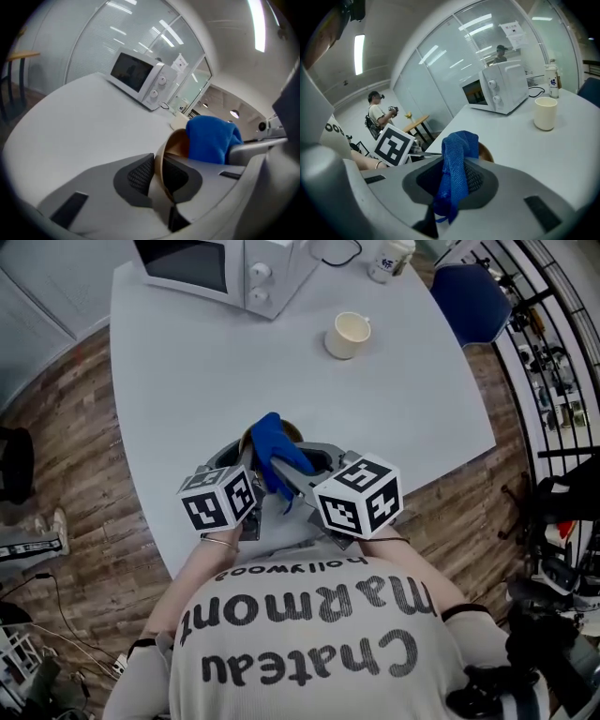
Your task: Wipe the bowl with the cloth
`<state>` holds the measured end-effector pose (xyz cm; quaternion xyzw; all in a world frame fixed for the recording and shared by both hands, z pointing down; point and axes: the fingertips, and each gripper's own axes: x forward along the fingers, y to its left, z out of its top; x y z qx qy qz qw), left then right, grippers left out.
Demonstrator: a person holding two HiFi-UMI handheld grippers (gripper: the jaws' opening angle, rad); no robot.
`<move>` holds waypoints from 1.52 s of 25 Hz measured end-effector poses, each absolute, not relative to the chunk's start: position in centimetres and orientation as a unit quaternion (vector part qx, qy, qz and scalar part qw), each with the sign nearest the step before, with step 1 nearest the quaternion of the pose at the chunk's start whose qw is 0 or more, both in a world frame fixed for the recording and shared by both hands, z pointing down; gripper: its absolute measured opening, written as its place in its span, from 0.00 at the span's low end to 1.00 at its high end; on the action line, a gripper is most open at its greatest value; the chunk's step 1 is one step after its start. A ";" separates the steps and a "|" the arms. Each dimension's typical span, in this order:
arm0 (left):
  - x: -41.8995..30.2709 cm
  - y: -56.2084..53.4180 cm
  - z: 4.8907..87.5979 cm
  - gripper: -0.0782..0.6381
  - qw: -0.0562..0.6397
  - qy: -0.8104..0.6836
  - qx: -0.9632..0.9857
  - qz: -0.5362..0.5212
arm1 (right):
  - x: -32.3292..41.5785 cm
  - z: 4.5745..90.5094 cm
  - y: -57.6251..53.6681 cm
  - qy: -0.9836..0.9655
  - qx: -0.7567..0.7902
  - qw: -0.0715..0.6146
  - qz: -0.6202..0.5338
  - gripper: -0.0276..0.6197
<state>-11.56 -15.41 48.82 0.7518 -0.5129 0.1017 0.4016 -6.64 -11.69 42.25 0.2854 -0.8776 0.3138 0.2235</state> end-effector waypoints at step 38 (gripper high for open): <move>-16.0 -11.4 42.1 0.20 0.116 -0.599 0.774 0.168 | -8.1 45.6 -11.0 -0.769 0.398 0.054 0.498 0.14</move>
